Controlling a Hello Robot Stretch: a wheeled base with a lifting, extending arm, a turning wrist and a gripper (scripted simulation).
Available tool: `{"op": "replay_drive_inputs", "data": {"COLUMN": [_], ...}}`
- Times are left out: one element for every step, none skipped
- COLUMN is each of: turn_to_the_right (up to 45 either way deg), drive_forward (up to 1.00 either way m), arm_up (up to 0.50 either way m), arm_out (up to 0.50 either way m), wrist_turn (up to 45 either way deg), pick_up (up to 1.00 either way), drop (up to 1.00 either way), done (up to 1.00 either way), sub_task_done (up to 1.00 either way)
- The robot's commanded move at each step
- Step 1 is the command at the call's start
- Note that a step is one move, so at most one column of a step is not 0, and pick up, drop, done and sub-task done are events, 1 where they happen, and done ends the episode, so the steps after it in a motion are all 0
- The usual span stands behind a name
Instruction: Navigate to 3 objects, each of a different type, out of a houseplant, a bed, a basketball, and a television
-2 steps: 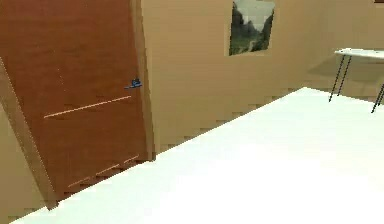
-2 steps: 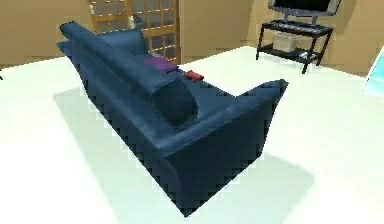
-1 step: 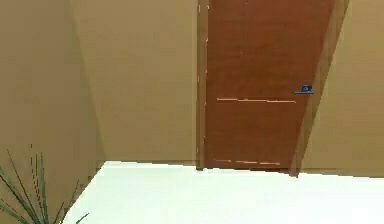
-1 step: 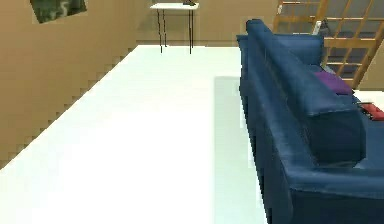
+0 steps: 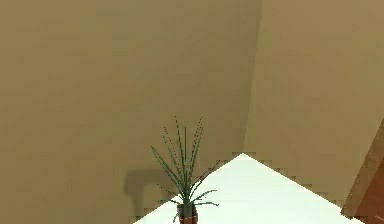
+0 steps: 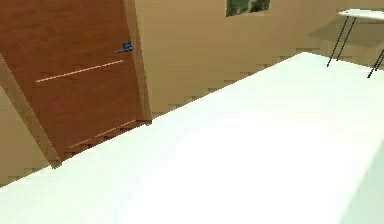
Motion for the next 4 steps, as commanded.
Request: {"op": "replay_drive_inputs", "data": {"turn_to_the_right": [0.0, -45.0, -45.0, -9.0], "drive_forward": [0.00, 0.00, 0.00, 0.00], "arm_up": [0.00, 0.00, 0.00, 0.00], "arm_out": [0.00, 0.00, 0.00, 0.00], "wrist_turn": [0.0, 0.0, 0.0, 0.0], "pick_up": [0.00, 0.00, 0.00, 0.00], "drop": [0.00, 0.00, 0.00, 0.00], "done": [0.00, 0.00, 0.00, 0.00], "sub_task_done": [1.00, 0.00, 0.00, 0.00]}}
